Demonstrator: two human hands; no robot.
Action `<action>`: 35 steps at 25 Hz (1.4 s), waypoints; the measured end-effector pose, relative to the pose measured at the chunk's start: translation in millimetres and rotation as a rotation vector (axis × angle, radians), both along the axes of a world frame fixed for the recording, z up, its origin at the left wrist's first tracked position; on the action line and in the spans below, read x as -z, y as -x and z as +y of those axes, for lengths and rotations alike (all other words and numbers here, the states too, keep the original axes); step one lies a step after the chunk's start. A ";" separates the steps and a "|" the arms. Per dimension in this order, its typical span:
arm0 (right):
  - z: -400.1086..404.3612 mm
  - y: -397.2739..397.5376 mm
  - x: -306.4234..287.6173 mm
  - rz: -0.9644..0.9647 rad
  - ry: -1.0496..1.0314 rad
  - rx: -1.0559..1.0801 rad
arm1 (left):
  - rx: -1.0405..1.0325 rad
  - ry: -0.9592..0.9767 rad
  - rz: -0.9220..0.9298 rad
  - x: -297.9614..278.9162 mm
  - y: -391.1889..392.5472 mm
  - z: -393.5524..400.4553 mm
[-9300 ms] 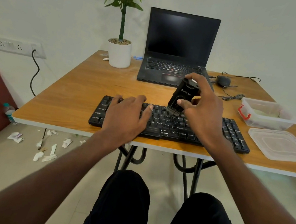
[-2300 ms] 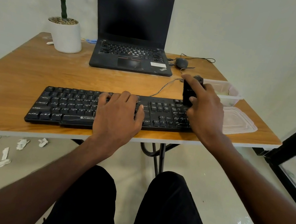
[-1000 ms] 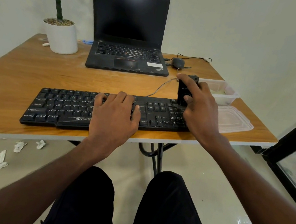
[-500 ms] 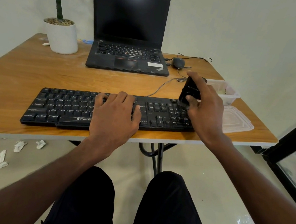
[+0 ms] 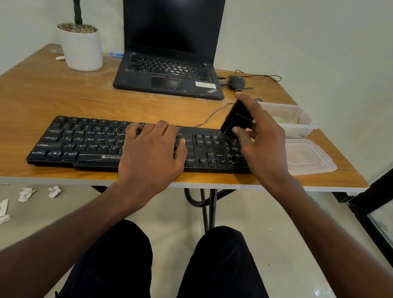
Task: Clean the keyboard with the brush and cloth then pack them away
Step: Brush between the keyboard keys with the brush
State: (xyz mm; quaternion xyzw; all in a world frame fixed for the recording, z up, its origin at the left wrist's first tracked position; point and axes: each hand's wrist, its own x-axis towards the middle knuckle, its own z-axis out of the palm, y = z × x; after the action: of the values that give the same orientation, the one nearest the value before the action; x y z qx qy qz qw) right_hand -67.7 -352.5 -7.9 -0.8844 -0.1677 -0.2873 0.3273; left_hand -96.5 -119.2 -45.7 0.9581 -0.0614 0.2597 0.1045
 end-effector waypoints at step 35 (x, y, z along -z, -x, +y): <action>-5.2 3.1 -35.0 0.219 0.240 0.127 | 0.017 0.009 -0.004 0.3 0.2 1.2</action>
State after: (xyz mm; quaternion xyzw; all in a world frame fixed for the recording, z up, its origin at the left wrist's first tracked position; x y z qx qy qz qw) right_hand -70.8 -357.7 27.1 -0.9519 -0.1082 -0.1872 0.2170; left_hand -96.7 -118.0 -46.0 0.9565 -0.0686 0.2609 0.1108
